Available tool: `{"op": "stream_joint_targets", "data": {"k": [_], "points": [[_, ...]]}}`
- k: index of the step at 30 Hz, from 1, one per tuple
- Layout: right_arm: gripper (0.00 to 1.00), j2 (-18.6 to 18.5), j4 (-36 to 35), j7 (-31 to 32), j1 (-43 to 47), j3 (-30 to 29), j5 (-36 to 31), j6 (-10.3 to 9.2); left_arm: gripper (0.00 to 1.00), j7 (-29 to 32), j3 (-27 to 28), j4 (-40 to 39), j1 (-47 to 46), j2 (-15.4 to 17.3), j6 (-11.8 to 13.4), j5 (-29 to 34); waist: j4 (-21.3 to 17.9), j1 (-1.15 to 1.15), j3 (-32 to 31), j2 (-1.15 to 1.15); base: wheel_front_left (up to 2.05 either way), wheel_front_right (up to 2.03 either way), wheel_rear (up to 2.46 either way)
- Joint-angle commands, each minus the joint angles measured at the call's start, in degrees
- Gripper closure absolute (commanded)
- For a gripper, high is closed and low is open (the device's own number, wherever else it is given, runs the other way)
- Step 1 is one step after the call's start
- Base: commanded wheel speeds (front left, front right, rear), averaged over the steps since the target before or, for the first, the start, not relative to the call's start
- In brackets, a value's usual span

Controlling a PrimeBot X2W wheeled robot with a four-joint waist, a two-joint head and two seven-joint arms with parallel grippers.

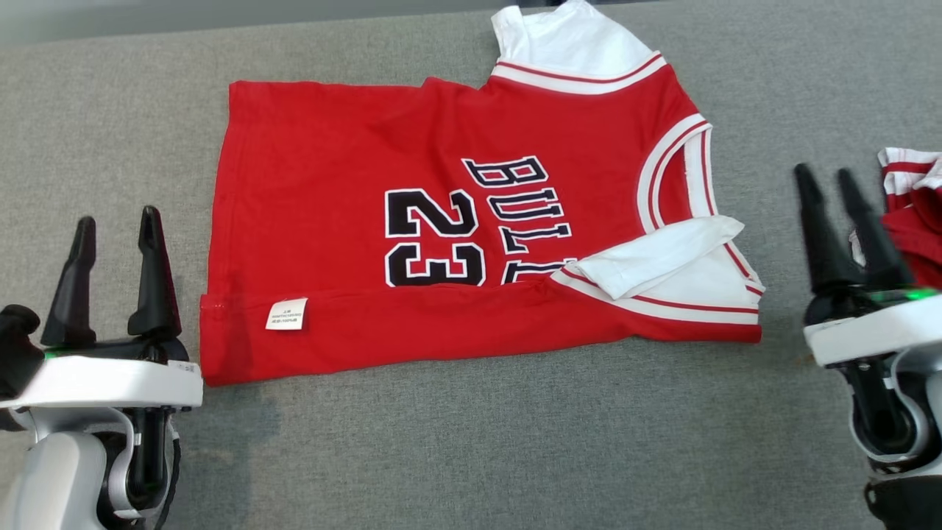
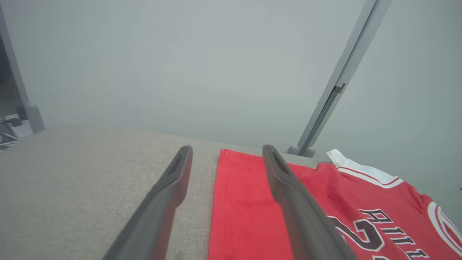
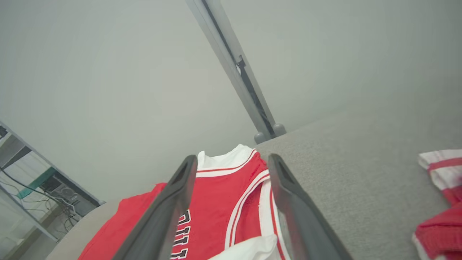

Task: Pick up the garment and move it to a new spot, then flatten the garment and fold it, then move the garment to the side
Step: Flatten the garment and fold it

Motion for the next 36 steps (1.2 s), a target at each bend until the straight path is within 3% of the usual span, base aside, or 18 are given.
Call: {"op": "stream_joint_targets", "data": {"k": [1, 5, 10, 15, 31, 36], "points": [[0.00, -0.6, -0.4, -1.1, 0.5, -0.6, -1.0, 0.01, 0.00, -0.6, 0.2, -0.3, -0.9, 0.2, 0.5, 1.1, -0.2, 0.00, -0.4, 0.00, 0.00, 0.00, 0.00], [0.00, 0.9, -4.3, -7.4, 1.7, -4.5, -11.2, 0.01, 0.00, -3.7, 0.8, -3.2, -1.1, -0.7, 1.3, 6.3, -0.4, 0.00, -2.3, 0.00, 0.00, 0.00, 0.00], [0.00, 2.7, -7.9, -9.0, 4.2, -6.9, -22.5, 0.01, 0.00, -4.1, 1.4, -4.0, -0.1, -0.6, 0.0, 12.0, -0.2, 0.00, -3.9, 0.00, 0.00, 0.00, 0.00], [0.00, 4.6, -7.9, -8.6, 7.5, -7.3, -29.3, 0.01, 0.00, -4.2, 1.0, -1.5, 2.0, -0.5, -1.7, 15.7, 0.1, 0.00, -5.2, 0.00, 0.00, 0.00, 0.00], [0.00, 5.6, -4.8, -7.1, 8.2, -7.1, -32.4, 0.01, 0.00, -4.2, -1.4, 3.2, 1.9, -1.0, -3.3, 17.0, 0.9, 0.00, -5.8, 0.00, 0.00, 0.00, 0.00], [0.00, 5.5, -3.3, -5.9, 8.3, -7.0, -32.3, 0.01, 0.00, -1.0, -2.6, 5.4, 2.1, -1.5, -3.8, 15.6, 1.1, 0.00, -5.1, 0.00, 0.00, 0.00, 0.00]]}}
